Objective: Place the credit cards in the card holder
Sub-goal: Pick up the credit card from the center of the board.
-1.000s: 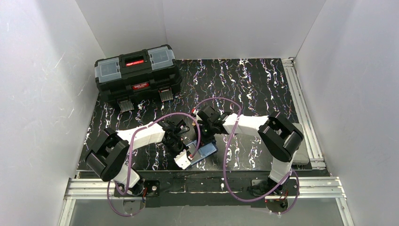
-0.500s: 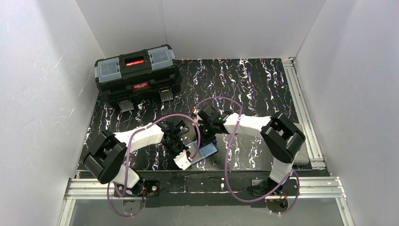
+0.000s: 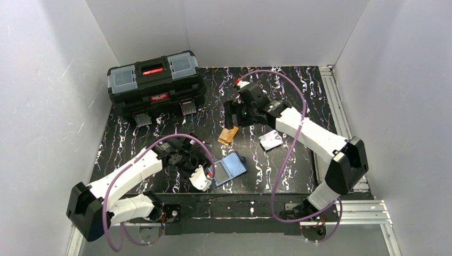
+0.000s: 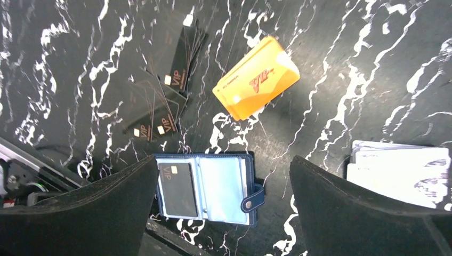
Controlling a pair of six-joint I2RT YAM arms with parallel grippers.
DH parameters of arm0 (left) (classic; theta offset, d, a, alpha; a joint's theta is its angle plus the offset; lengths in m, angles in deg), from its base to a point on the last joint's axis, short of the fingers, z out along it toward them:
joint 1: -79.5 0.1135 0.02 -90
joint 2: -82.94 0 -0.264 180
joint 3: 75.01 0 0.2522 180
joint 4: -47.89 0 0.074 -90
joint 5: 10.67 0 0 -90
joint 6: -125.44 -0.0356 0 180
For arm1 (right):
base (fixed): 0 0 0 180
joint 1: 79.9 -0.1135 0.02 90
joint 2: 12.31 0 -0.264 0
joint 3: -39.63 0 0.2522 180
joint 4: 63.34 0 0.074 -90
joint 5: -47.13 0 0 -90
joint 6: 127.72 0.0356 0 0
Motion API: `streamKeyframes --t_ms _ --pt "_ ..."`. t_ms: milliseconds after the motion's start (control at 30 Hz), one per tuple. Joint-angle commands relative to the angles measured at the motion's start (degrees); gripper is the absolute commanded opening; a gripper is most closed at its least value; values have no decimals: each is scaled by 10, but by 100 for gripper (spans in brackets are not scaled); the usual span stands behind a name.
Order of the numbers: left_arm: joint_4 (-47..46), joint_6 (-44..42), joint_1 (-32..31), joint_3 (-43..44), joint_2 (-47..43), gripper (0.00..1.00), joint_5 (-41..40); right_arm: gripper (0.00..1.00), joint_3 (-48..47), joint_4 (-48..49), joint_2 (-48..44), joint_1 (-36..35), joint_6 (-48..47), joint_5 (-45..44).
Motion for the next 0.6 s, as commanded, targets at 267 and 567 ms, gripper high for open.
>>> streamKeyframes --t_ms 267,567 --pt "-149 425 45 90 0 98 -85 80 39 44 12 64 46 29" --pt "-153 606 131 248 191 98 -46 71 27 82 81 95 59 115"
